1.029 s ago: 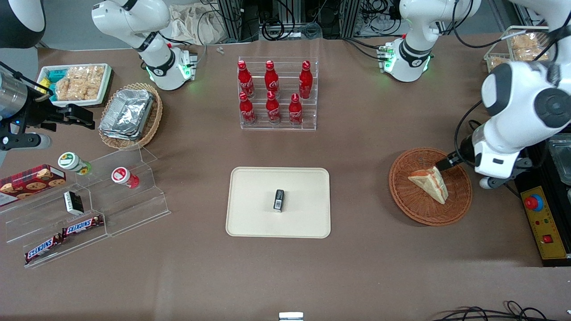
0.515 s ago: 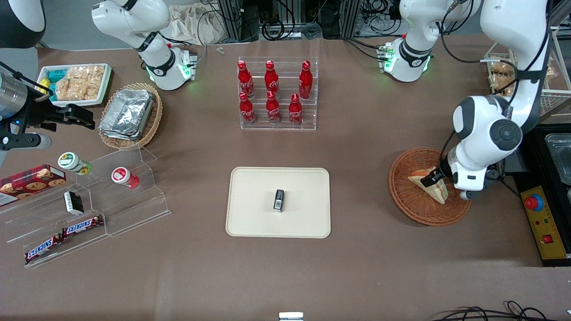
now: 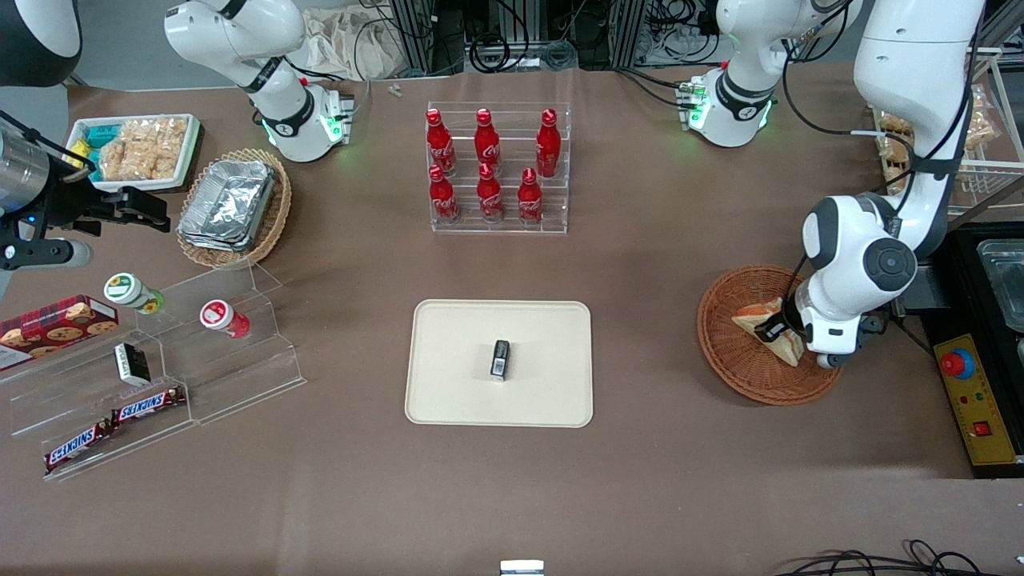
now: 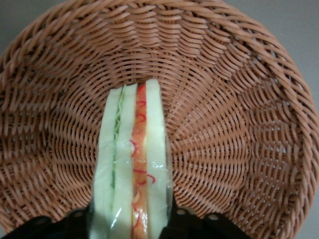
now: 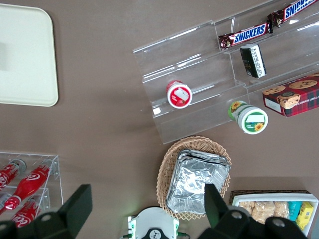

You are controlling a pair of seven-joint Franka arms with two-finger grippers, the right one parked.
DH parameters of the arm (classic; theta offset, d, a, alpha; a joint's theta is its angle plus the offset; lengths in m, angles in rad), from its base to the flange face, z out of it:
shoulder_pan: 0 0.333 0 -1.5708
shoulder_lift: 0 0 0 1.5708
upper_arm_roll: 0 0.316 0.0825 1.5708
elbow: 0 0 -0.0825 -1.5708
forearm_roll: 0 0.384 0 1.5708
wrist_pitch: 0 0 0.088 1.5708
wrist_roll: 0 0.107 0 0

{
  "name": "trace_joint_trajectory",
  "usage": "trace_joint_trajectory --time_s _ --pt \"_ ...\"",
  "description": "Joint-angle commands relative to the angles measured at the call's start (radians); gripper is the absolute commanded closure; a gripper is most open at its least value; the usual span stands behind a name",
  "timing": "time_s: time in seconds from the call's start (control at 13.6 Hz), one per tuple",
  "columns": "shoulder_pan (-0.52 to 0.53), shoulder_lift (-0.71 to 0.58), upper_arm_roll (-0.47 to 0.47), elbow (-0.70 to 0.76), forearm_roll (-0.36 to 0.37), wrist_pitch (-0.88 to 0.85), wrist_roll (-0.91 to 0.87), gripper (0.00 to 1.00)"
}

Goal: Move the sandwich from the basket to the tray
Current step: 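Lower the left gripper and grasp the wrapped sandwich upright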

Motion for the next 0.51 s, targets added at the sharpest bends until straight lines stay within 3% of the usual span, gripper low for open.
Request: trace_joint_trajectory --time_s 0.0,0.29,0.44 --pt "0.001 -0.035 0.008 -0.006 0.015 -0.002 -0.021 1.0" --pt "-0.013 -0.208 -0.004 0.08 0.012 -0.307 0.16 1.0" --pt "-0.028 -0.251 -0.077 0.111 -0.005 -0.387 0.289 1.0"
